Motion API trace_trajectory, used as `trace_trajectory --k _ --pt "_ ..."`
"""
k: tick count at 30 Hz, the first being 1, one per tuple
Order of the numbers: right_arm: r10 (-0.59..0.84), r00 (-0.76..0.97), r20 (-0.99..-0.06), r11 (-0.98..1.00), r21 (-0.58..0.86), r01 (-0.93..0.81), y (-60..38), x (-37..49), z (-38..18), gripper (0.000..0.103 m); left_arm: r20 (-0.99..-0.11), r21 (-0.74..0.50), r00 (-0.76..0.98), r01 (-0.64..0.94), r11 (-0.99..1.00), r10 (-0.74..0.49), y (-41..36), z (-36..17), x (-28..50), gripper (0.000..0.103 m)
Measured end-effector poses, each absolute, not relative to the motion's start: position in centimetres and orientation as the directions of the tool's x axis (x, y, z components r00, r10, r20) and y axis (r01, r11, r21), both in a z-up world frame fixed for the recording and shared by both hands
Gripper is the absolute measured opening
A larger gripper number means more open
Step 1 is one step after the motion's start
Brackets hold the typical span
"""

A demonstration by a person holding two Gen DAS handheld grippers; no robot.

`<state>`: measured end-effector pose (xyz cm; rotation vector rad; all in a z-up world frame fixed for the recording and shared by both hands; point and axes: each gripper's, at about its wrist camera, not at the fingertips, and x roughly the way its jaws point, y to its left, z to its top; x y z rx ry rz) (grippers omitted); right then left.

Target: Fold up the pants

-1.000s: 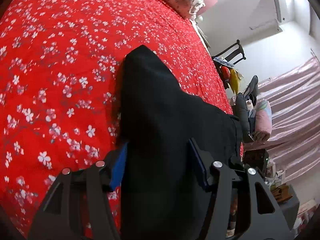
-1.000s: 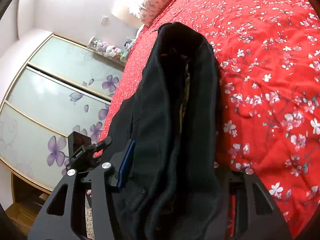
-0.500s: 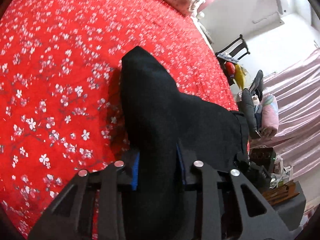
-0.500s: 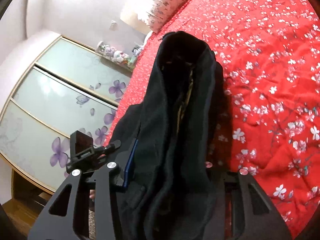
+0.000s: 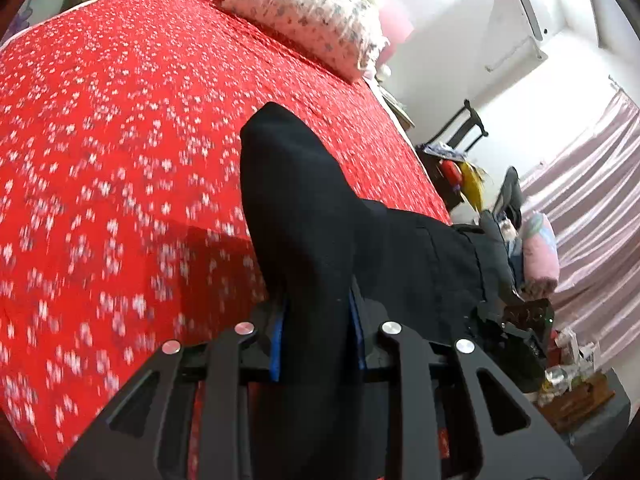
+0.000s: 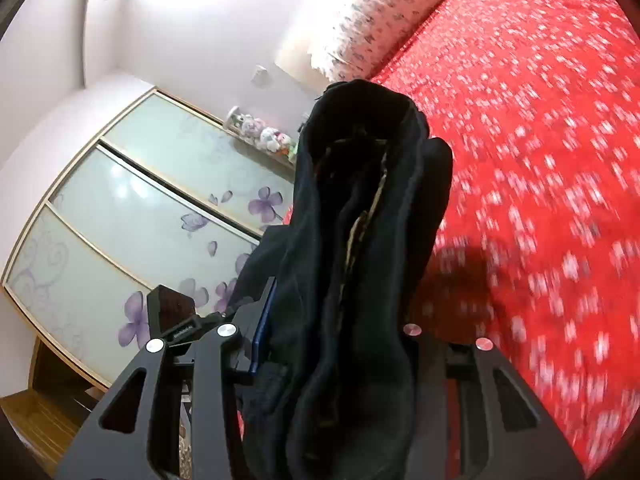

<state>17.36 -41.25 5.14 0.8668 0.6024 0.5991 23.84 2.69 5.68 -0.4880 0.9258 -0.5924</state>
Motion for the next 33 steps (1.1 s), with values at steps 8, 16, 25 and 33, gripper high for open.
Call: trace_trajectory --k 8,16,25,33 --pt "0.616 0.702 -0.358 0.565 0.822 -0.077 -41.7 22.2 1.8 0.041 -0.665 -0.574 0.462 0.185 0.797 -0.586 1.0 2.2 28.1 0.028" --pt "0.46 0.706 -0.539 0.71 0.7 0.071 -40.8 22.1 1.5 0.056 -0.69 -0.522 0.52 0.123 0.844 -0.503 2.3 1.4 27.0 0.047" --pt "0.347 0.863 -0.368 0.754 0.657 -0.022 -41.7 15.3 7.6 0.082 -0.565 -0.393 0.653 0.324 0.86 -0.504 1.4 8.1 18.4 0.077" --pt "0.534 0.701 -0.472 0.692 0.721 -0.041 -37.8 17.5 3.1 0.093 -0.674 -0.382 0.528 0.35 0.855 -0.517 -3.6 2.0 18.5 0.083"
